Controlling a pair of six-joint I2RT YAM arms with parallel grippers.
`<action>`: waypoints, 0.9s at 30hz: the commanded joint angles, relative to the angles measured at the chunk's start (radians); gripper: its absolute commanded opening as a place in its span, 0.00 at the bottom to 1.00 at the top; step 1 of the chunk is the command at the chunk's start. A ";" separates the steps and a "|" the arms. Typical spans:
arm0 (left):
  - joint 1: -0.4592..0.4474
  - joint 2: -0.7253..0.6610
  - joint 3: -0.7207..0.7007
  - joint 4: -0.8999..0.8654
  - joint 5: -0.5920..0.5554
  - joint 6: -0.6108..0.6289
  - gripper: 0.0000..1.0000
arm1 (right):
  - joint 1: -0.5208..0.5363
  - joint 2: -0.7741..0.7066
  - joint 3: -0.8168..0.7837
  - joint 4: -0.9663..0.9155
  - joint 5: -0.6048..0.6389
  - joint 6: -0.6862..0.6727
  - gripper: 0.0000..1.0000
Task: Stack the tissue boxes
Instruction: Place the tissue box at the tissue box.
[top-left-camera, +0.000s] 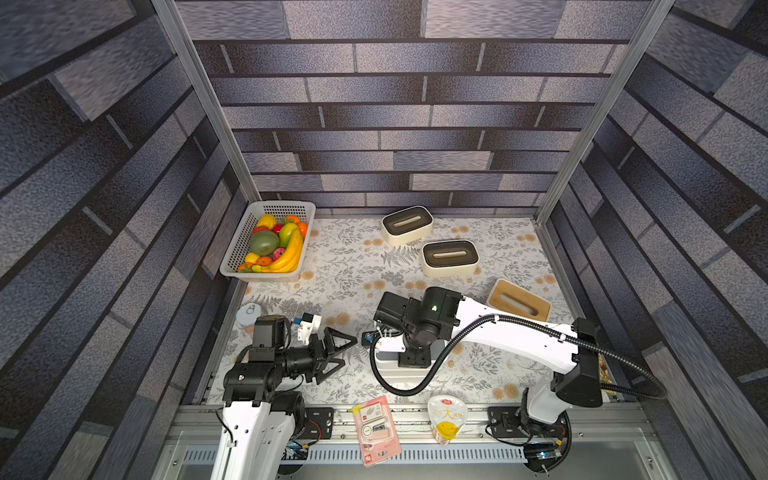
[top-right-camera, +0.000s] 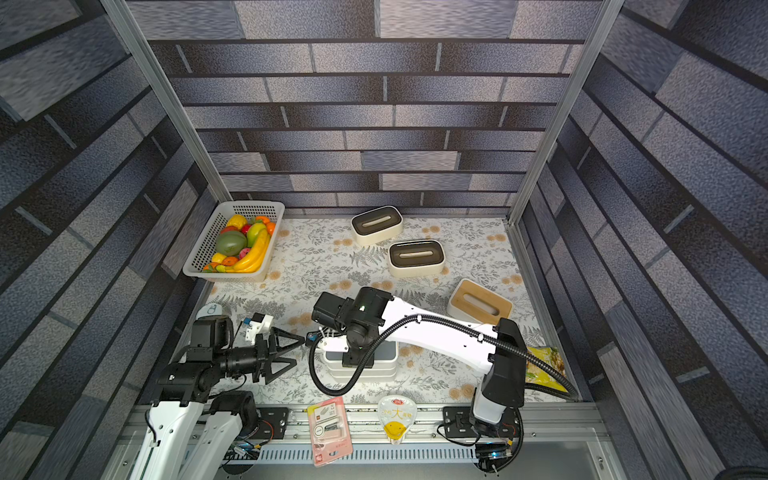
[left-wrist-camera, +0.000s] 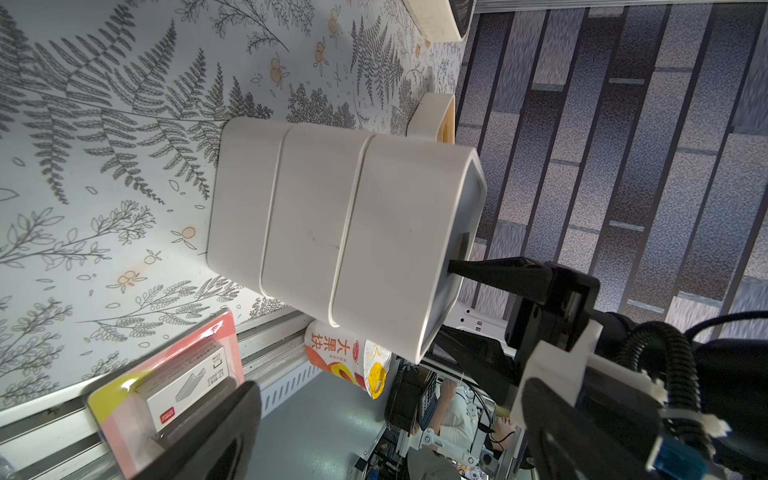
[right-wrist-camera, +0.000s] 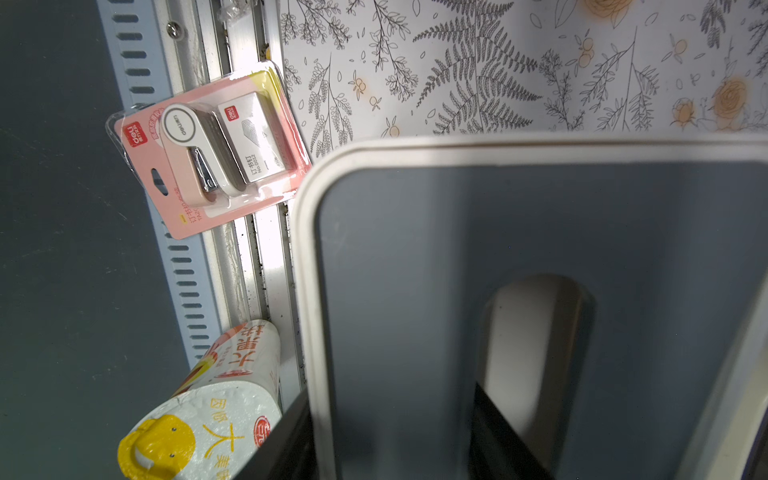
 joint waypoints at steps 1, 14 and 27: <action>-0.008 -0.009 -0.016 0.010 -0.009 0.010 1.00 | 0.012 -0.022 -0.010 -0.018 -0.006 0.000 0.55; -0.010 -0.001 -0.014 0.013 -0.011 0.015 1.00 | 0.013 -0.017 -0.007 -0.009 -0.014 -0.009 0.52; -0.011 -0.010 -0.002 0.001 -0.017 0.019 1.00 | 0.013 -0.026 -0.012 0.014 -0.019 -0.011 0.53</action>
